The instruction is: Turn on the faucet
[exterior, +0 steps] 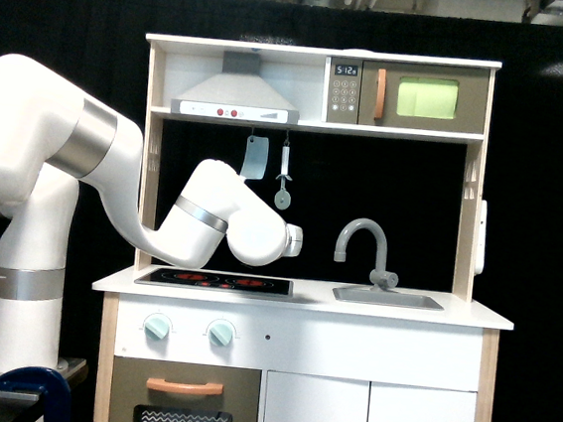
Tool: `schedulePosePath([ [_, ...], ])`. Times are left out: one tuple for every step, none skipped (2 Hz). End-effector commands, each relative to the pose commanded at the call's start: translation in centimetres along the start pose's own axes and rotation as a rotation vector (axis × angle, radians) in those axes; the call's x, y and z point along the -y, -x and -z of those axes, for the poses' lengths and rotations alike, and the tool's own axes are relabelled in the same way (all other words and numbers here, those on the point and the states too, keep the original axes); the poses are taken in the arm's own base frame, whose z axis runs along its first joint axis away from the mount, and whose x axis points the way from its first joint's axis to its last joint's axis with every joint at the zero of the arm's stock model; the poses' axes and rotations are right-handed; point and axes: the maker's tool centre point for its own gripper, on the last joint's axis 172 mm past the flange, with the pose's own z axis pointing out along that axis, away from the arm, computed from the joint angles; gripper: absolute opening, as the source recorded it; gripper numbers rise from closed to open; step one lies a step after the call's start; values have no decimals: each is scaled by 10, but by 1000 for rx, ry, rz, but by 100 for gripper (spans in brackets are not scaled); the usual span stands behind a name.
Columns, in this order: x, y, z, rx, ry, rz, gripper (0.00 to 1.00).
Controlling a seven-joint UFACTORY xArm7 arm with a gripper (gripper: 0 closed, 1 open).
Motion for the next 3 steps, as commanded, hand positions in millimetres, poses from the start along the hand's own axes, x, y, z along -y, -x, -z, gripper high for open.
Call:
schedulePosePath([
  [-29, -12, -116, 0, -26, 1, 100],
  [-47, -9, -162, 0, -26, 1, 100],
  [-65, -1, -166, 0, -26, 1, 100],
])
